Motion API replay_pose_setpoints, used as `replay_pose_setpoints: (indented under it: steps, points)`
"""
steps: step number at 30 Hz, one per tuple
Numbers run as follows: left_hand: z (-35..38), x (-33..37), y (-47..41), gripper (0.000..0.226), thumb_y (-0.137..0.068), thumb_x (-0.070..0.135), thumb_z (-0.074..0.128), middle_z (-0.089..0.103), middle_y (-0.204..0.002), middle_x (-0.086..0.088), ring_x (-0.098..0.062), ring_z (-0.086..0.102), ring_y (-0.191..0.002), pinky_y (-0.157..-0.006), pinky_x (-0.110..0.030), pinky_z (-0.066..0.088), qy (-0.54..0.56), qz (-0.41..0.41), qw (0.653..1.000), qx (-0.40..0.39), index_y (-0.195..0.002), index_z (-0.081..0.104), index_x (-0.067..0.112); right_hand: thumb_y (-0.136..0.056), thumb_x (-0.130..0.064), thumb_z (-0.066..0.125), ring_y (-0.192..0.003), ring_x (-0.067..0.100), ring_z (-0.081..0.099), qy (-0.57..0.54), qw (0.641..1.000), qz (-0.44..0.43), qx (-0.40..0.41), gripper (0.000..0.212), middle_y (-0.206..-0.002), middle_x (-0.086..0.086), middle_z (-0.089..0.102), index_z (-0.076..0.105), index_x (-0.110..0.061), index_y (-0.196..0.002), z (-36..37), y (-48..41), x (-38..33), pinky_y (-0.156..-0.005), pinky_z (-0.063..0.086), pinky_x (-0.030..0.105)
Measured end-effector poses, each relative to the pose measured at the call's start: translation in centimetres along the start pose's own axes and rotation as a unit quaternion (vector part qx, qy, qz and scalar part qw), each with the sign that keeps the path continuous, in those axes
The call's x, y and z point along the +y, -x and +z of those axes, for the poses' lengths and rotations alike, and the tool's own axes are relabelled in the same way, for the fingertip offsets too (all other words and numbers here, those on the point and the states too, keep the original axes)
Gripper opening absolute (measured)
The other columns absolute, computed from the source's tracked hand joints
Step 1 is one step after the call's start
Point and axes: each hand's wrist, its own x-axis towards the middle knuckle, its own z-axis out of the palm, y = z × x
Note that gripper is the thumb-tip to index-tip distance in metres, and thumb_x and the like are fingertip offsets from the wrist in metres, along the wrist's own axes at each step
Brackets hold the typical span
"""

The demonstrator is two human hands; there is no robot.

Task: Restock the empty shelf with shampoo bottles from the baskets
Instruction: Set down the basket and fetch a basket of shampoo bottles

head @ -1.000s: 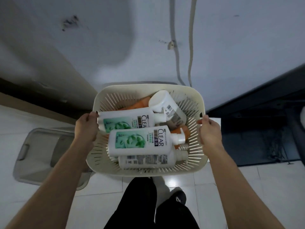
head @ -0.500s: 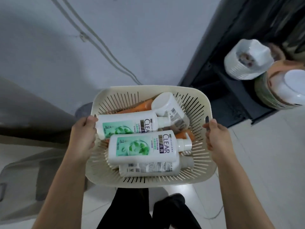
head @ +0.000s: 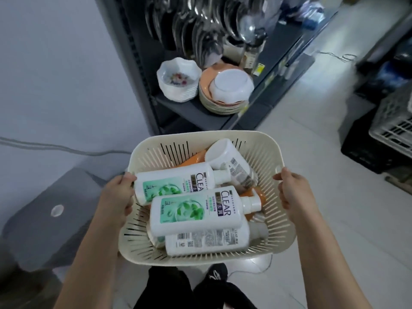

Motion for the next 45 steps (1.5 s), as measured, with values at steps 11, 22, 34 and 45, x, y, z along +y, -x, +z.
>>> replay_pose_setpoints:
  steps: [11,22,34,45]
  points:
    - [17.9,7.0,1.6,0.019,-0.102,0.026,0.041,0.027,-0.056,0.003,-0.009,0.020,-0.040,-0.033,-0.014,0.013,-0.098,0.056,0.980,-0.161,-0.096,0.054,0.014,-0.105,-0.031,0.038,-0.038,0.015,0.027,-0.121,0.981,0.081,0.127,0.037,-0.049,0.001,0.035,0.058,-0.012,-0.081,-12.4,-6.5,2.5,-0.043,0.021,0.024]
    - [35.7,13.9,1.6,0.017,-0.100,0.025,0.043,0.035,-0.057,0.003,-0.011,0.023,-0.042,-0.033,-0.016,0.015,-0.166,0.096,0.946,-0.262,-0.095,0.057,0.017,-0.103,-0.023,0.038,-0.023,0.003,0.022,-0.230,0.934,0.128,0.241,0.031,-0.054,0.003,0.030,0.054,-0.011,-0.079,-20.9,-12.9,3.0,-0.030,0.015,0.011]
    - [55.5,16.1,5.7,0.020,-0.101,0.026,0.044,0.027,-0.052,0.003,-0.008,0.020,-0.036,-0.036,-0.016,0.013,-0.199,0.084,0.932,-0.292,-0.091,0.056,0.014,-0.102,-0.029,0.042,-0.040,0.014,0.026,-0.234,0.923,0.177,0.250,0.029,-0.051,0.001,0.035,0.057,-0.014,-0.083,-34.5,-25.3,4.5,-0.043,0.020,0.022]
    - [73.0,20.2,10.6,0.013,-0.099,0.020,0.044,0.029,-0.043,0.008,-0.003,0.020,-0.029,-0.034,-0.011,0.012,-0.190,0.079,0.922,-0.329,-0.091,0.053,0.014,-0.104,-0.031,0.038,-0.037,0.012,0.024,-0.244,0.911,0.192,0.271,0.032,-0.052,0.000,0.035,0.058,-0.012,-0.087,-47.3,-36.5,3.6,-0.041,0.019,0.020]
